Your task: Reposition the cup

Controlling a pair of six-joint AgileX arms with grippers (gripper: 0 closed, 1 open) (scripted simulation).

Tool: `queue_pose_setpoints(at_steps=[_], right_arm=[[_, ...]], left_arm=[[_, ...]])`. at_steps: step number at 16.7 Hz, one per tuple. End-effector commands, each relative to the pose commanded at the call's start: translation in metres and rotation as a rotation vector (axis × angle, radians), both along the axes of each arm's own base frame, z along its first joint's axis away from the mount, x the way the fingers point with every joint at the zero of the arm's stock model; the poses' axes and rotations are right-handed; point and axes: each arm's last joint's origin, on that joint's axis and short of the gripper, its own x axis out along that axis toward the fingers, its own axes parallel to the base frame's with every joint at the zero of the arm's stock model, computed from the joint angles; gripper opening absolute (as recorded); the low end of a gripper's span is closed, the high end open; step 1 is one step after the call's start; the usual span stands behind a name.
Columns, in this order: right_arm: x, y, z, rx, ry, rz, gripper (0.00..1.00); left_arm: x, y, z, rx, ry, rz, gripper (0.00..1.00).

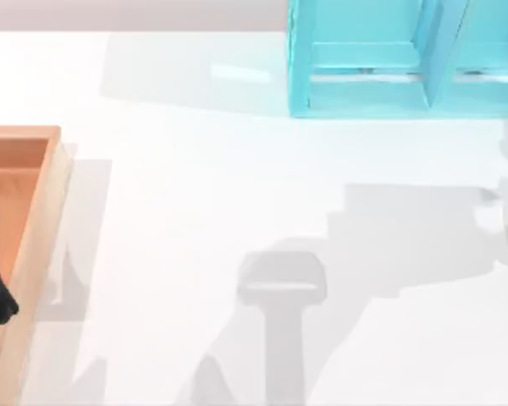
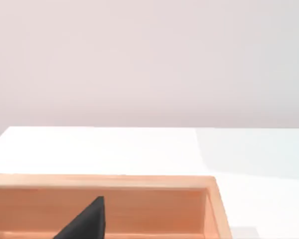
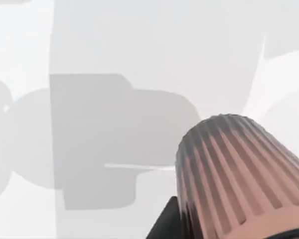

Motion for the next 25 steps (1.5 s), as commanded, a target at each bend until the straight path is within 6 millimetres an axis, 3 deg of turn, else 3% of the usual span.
queue_pose_setpoints(at_steps=[3,7,20,25], right_arm=[[-0.002,-0.001,-0.023,0.002,0.008,0.000,0.00],[-0.002,-0.001,-0.026,0.002,0.011,-0.002,0.00],[-0.002,-0.001,-0.026,0.002,0.011,-0.002,0.98],[-0.002,-0.001,-0.026,0.002,0.011,-0.002,1.00]], left_arm=[[0.000,0.000,0.000,0.000,0.000,0.000,1.00],[0.000,0.000,0.000,0.000,0.000,0.000,1.00],[0.000,0.000,0.000,0.000,0.000,0.000,1.00],[0.000,0.000,0.000,0.000,0.000,0.000,1.00]])
